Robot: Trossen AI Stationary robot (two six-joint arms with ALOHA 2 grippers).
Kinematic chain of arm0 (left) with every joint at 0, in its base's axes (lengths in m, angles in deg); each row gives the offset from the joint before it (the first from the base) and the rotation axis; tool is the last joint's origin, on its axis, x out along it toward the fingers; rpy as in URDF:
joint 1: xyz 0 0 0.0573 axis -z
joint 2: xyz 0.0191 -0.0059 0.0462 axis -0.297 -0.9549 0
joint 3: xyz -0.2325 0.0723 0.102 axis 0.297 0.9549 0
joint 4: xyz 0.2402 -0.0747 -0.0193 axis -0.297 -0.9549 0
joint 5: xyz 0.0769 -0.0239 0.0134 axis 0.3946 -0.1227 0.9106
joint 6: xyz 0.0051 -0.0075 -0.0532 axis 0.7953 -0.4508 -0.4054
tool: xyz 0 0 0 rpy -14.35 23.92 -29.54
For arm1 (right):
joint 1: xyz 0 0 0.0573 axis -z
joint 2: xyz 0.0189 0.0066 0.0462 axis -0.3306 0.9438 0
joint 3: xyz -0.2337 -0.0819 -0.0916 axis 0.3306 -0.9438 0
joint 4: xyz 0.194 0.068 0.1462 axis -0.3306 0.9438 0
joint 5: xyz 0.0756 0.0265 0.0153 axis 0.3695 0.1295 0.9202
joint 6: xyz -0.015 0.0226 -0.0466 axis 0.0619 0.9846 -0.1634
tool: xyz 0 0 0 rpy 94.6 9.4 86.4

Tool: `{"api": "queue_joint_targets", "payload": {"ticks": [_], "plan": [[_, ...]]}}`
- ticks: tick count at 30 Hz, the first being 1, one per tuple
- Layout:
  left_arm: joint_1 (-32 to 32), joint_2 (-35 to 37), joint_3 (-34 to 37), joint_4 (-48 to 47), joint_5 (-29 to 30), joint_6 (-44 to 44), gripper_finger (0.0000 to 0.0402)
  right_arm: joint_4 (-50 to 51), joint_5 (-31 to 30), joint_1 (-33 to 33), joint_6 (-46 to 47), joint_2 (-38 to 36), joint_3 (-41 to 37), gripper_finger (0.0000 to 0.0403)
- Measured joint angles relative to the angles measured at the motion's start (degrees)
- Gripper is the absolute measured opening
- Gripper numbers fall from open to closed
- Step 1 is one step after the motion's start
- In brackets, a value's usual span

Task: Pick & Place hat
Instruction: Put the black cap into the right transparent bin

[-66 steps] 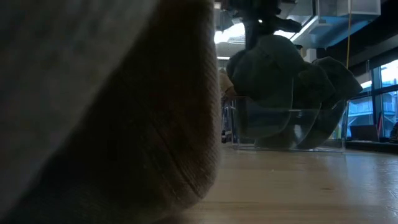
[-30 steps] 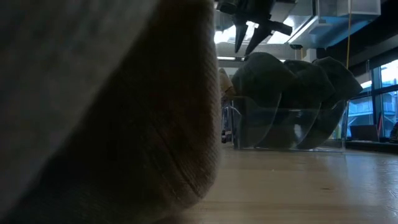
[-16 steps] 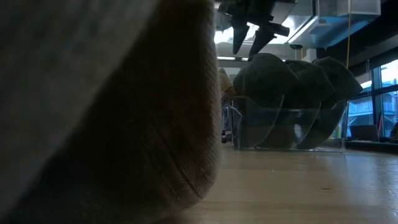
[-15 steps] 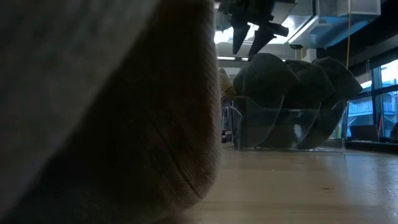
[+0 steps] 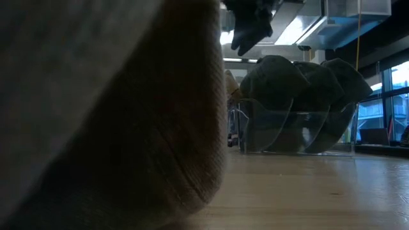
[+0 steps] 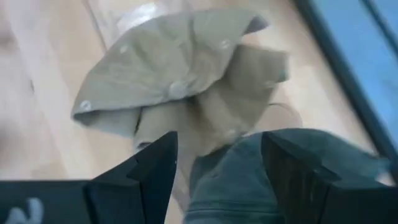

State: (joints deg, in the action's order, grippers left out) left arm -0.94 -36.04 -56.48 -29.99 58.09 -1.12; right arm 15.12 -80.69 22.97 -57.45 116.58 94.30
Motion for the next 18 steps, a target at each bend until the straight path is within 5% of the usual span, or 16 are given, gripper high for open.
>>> {"api": "queue_joint_targets", "payload": {"ticks": [12, 18], "plan": [[-0.02, -0.19, 0.00, 0.04, -0.33, -8.27, 0.0132, 17.57, -1.34, 0.02, 4.84, 3.52, -0.32, 0.0232], [0.00, -1.32, 0.02, 0.31, -0.37, -10.90, 0.0132, 24.98, -8.12, -0.41, 8.69, 3.50, -0.32, 0.0232]]}}
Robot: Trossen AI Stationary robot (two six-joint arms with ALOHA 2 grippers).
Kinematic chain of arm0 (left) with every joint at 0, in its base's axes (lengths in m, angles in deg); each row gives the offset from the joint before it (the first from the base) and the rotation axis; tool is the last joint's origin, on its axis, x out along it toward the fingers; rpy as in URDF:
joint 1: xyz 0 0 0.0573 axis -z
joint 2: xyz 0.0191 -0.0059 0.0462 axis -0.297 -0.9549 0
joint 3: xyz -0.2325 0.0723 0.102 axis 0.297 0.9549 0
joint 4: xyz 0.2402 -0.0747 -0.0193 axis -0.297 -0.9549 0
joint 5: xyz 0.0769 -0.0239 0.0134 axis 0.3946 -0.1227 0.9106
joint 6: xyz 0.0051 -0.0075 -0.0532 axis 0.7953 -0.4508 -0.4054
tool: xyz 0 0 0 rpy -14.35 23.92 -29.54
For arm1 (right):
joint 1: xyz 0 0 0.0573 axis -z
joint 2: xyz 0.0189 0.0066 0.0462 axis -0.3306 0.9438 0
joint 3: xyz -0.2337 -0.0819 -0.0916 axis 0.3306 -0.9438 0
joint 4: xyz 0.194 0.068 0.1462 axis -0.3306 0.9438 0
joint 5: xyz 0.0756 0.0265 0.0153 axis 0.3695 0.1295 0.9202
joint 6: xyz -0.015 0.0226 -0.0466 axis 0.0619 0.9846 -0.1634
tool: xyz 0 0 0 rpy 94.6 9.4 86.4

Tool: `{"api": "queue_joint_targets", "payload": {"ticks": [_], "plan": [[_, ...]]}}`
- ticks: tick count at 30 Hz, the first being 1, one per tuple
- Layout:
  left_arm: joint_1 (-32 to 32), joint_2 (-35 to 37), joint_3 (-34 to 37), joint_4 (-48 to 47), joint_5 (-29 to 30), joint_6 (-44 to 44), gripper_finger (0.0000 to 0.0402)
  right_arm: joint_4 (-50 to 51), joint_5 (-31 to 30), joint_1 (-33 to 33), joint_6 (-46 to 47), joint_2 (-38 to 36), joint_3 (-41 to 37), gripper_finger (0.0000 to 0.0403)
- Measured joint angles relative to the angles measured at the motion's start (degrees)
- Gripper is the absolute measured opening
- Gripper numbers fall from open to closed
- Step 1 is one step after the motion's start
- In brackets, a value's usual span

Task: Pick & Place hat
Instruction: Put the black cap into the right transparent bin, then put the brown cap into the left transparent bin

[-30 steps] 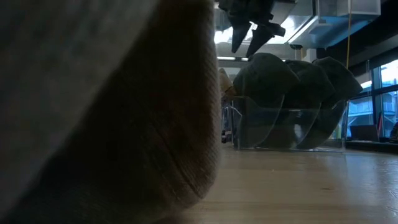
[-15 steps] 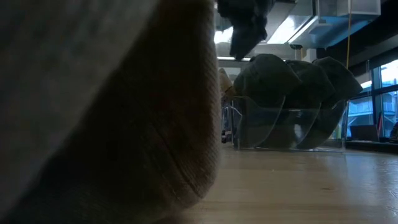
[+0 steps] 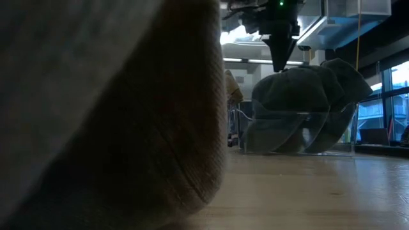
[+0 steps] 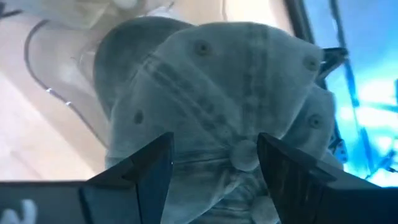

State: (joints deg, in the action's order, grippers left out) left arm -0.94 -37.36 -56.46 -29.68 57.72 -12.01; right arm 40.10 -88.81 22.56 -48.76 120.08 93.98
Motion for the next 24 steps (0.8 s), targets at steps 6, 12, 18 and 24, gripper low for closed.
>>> {"api": "queue_joint_targets", "payload": {"ticks": [6, 12, 18, 24], "plan": [[0.38, -1.97, 0.00, 0.26, -0.13, -0.66, 0.0132, -0.77, -1.40, -1.37, 0.73, -1.06, 0.74, 0.0232], [3.58, -4.19, 0.00, 4.00, -1.52, -0.68, 0.0132, -7.63, -1.52, -5.80, -1.51, -3.31, 3.41, 0.0232], [8.10, -4.89, 0.00, 8.54, -14.58, -1.78, 0.0132, -21.79, 6.36, -12.53, -5.88, -3.69, 2.71, 0.0232], [12.01, -6.46, 0.00, 11.94, -19.13, -7.59, 0.0132, -28.86, 11.57, -16.91, -8.94, -3.65, 0.55, 0.0232]]}}
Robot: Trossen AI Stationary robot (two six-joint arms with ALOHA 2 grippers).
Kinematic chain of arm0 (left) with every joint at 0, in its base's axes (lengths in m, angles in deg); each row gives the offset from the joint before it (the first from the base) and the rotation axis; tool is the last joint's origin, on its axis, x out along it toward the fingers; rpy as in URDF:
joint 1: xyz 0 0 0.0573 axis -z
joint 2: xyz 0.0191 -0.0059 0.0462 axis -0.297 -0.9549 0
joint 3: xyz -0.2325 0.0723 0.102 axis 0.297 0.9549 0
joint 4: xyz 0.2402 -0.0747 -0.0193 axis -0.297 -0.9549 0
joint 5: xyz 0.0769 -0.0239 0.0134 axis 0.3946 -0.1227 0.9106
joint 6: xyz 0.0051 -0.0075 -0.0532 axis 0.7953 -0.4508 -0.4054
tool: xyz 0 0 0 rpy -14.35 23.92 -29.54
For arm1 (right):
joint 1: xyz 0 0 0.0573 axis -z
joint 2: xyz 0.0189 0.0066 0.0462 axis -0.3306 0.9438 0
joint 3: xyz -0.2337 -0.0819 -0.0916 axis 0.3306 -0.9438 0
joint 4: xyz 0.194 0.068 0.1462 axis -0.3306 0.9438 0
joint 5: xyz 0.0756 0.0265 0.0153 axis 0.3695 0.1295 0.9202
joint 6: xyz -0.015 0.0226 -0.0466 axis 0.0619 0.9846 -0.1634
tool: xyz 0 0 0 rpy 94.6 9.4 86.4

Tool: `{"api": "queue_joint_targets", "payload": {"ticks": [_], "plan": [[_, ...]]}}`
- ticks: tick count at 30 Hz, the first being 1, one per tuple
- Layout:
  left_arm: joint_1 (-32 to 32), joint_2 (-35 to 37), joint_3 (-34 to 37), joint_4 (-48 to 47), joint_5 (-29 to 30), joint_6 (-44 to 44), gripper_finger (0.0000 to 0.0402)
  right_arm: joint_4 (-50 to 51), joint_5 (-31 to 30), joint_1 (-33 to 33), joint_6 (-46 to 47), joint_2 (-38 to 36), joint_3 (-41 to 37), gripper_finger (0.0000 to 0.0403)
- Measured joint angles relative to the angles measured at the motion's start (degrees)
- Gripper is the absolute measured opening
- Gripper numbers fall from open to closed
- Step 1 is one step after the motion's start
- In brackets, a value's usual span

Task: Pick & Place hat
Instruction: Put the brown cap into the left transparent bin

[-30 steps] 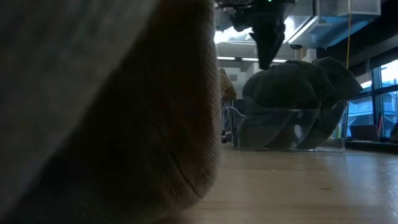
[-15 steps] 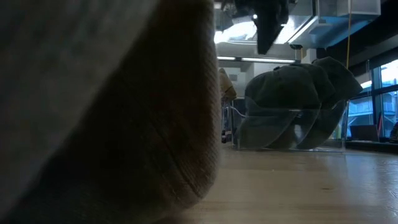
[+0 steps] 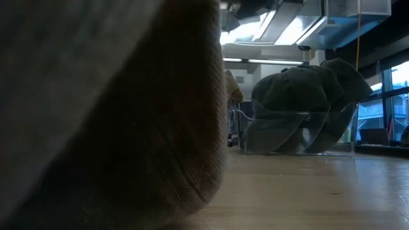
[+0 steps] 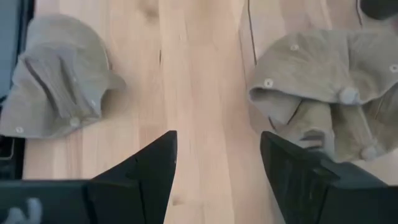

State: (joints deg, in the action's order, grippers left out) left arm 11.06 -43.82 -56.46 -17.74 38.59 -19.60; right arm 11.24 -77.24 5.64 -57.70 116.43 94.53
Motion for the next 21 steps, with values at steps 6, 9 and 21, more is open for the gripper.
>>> {"api": "queue_joint_targets", "payload": {"ticks": [6, 9, 21], "plan": [[1.97, -5.37, -0.04, 1.29, 1.11, -3.69, 0.0132, 3.58, -0.05, -2.36, 0.49, -0.33, -0.20, 0.0232], [1.94, -8.45, -0.04, 2.55, -0.32, -4.27, 0.0132, 6.40, -0.47, -4.00, 1.60, -0.33, -0.25, 0.0232], [-3.10, -16.35, -0.04, 15.13, -11.69, 4.07, 0.0226, 9.10, -1.92, -10.40, 12.18, -4.86, -9.78, 0.0232]]}}
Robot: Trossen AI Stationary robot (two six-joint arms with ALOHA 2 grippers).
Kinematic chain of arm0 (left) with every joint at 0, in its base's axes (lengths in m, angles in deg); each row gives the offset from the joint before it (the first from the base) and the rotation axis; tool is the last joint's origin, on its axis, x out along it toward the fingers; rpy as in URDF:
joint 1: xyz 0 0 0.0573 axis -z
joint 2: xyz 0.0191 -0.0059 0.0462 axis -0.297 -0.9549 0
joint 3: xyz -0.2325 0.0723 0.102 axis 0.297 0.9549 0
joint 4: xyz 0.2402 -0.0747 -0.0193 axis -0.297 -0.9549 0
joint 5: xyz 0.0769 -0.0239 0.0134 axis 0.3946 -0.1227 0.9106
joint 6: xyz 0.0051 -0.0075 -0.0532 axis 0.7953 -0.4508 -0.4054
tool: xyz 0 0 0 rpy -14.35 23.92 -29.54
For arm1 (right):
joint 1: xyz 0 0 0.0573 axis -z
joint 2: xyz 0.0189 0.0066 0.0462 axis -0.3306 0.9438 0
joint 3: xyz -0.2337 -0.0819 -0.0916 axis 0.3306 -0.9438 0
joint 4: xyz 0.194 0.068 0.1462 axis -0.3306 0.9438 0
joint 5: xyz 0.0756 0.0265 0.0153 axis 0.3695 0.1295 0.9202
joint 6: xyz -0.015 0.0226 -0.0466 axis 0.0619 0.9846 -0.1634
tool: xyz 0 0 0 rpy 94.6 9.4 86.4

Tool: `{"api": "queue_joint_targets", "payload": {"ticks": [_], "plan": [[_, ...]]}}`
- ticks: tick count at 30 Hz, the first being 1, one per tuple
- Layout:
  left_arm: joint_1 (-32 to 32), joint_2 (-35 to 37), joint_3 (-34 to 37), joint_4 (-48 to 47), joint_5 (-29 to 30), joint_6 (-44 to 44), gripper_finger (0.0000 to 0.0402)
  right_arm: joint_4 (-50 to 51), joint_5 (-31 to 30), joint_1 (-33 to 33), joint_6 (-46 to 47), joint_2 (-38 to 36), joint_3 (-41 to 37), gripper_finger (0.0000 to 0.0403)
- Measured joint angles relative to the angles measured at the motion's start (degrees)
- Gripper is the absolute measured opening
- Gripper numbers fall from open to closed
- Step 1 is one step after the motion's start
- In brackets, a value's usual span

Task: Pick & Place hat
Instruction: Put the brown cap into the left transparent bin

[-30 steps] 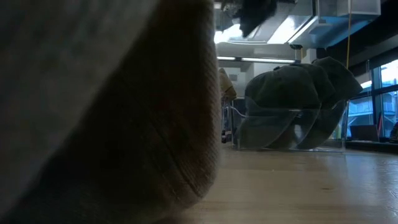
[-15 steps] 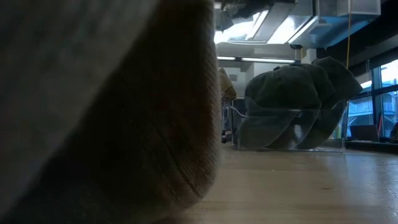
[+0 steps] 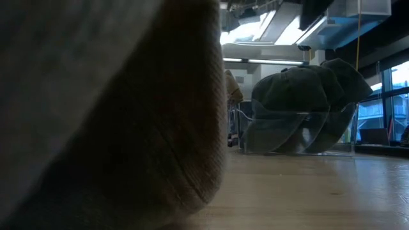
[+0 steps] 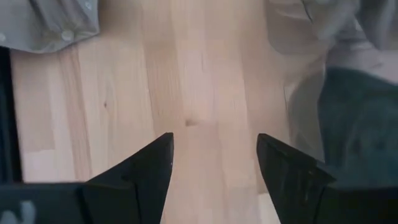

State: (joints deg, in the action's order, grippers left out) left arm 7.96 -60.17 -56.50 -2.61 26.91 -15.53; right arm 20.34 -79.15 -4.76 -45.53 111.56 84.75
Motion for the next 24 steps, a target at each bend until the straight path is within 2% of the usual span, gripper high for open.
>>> {"api": "queue_joint_targets", "payload": {"ticks": [4, 8, 12, 17, 24], "plan": [[-1.13, -0.15, 0.00, 0.12, -2.92, -4.05, 0.0238, -1.60, -1.85, -2.41, 5.55, -5.53, -4.98, 0.0232], [-2.66, -0.21, -1.11, 0.06, -7.40, -3.48, 0.0238, -4.93, -3.00, -3.95, 9.76, -10.22, -8.81, 0.0232], [-4.56, -2.46, -5.66, -1.97, -10.80, -0.07, 0.0234, -7.75, -3.77, -4.23, 10.80, -12.65, -11.07, 0.0232], [-5.99, -9.36, -12.95, -10.94, -15.82, 5.20, 0.0233, -8.38, -6.09, -4.23, 10.58, -13.44, -11.82, 0.0232], [-6.35, -18.52, -17.78, -14.00, -27.94, 8.31, 0.0223, -8.12, -6.14, -4.23, 9.85, -13.35, -11.82, 0.0232]]}}
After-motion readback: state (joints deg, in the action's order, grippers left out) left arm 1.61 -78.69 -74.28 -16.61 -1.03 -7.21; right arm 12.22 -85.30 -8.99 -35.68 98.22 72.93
